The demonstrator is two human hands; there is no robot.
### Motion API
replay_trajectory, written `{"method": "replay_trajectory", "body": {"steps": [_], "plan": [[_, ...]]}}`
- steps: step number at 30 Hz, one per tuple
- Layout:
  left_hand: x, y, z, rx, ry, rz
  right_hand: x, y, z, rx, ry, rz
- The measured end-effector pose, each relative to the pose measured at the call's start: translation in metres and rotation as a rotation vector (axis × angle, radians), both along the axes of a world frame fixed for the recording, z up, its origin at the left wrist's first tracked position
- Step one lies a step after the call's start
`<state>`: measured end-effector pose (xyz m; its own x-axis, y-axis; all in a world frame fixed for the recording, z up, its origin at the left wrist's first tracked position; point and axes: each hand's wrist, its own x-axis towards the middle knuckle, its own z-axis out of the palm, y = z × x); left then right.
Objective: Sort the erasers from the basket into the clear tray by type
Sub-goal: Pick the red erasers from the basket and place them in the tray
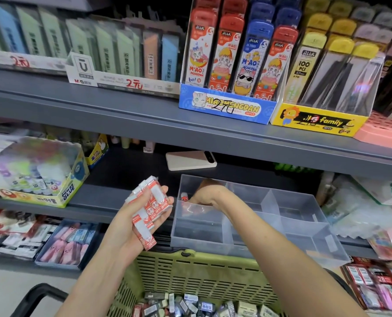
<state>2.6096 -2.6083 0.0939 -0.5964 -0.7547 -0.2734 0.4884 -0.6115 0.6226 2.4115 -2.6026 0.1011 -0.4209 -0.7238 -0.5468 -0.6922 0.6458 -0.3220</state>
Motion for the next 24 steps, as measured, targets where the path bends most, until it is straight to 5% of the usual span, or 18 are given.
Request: {"method": "replay_trajectory", "body": {"steps": [5,8,10,13,18,24], "plan": [[-0.001,0.001,0.001,-0.027,-0.003,-0.016,0.002,0.002,0.0,-0.107,-0.245,-0.134],[-0.002,0.001,0.0,-0.038,-0.002,-0.024,0.005,0.013,0.012,-0.199,-0.112,-0.044],[-0.002,0.001,-0.001,-0.043,-0.005,-0.022,0.016,0.027,0.023,-0.444,-0.095,-0.042],[-0.004,0.001,-0.002,-0.073,-0.027,-0.011,0.045,0.051,0.037,-0.737,-0.314,-0.069],[-0.004,0.005,-0.003,-0.207,-0.069,0.01,0.074,0.067,0.036,-0.793,-0.005,0.03],[-0.011,0.009,0.003,-0.197,0.01,-0.038,0.058,0.091,0.037,-0.941,-0.158,-0.063]]}}
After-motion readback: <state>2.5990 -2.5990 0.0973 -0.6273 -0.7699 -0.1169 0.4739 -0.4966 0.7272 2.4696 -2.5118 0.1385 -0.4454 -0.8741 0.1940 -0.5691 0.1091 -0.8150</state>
